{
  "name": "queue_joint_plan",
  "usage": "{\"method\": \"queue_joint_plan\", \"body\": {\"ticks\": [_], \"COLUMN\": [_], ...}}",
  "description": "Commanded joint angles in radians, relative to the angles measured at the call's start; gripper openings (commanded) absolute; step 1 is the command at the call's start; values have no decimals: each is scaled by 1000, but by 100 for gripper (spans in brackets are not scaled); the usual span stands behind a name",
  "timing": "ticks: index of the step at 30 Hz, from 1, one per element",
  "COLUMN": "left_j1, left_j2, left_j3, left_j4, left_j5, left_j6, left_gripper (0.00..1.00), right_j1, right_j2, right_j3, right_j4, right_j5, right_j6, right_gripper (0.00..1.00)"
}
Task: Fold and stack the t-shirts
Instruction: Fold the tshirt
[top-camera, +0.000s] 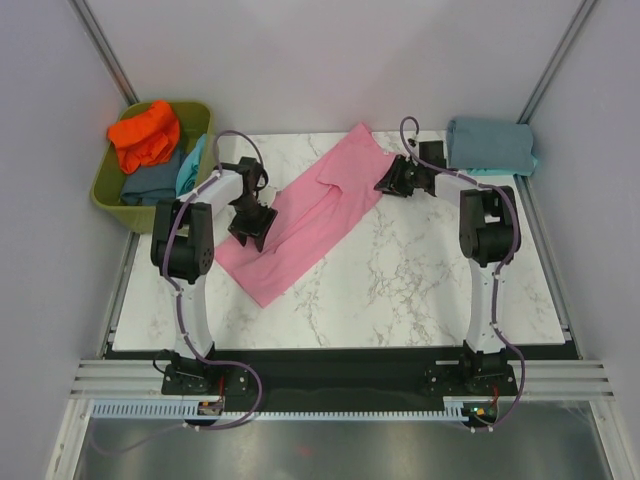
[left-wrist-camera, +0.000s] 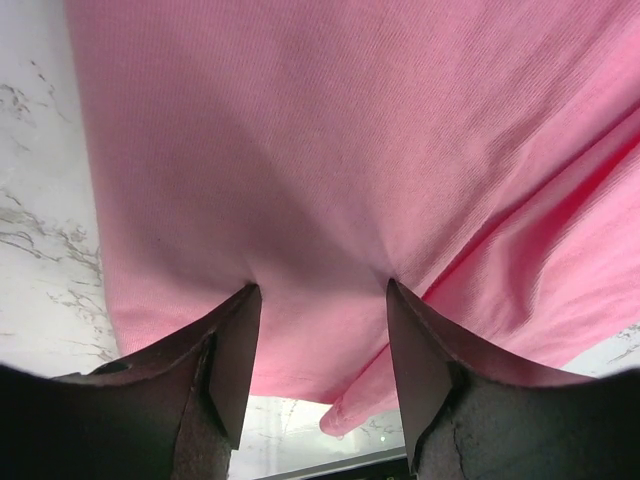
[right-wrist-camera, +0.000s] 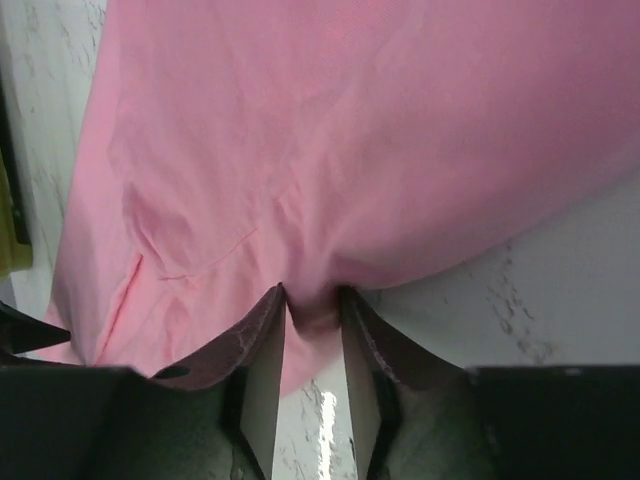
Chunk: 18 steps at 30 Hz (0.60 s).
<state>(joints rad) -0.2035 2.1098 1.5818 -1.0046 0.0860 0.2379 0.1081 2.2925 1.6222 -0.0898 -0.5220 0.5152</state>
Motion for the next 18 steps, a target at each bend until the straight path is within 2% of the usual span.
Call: {"method": "queue_joint_plan", "body": {"ticks": [1, 2, 3, 5, 18], "left_j1": [-2, -4, -7, -14, -224], "left_j2": [26, 23, 15, 1, -85], "left_j3": [-16, -25, -42, -58, -135], "left_j4": [-20, -20, -23, -31, -57], "left_j5": [23, 27, 29, 47, 104], "left_j6": [3, 3, 0, -3, -6], "left_gripper": [61, 60, 60, 59, 59], "right_j1": [38, 44, 47, 50, 50], "right_j2": [68, 74, 82, 88, 127], "right_j3": [42, 60, 68, 91, 215], "right_j4": [-11, -10, -10, -10, -18], "right_j5": [24, 20, 17, 14, 36], "right_j6": [-10, -17, -21, -30, -83], "right_gripper": [35, 30, 19, 16, 21]}}
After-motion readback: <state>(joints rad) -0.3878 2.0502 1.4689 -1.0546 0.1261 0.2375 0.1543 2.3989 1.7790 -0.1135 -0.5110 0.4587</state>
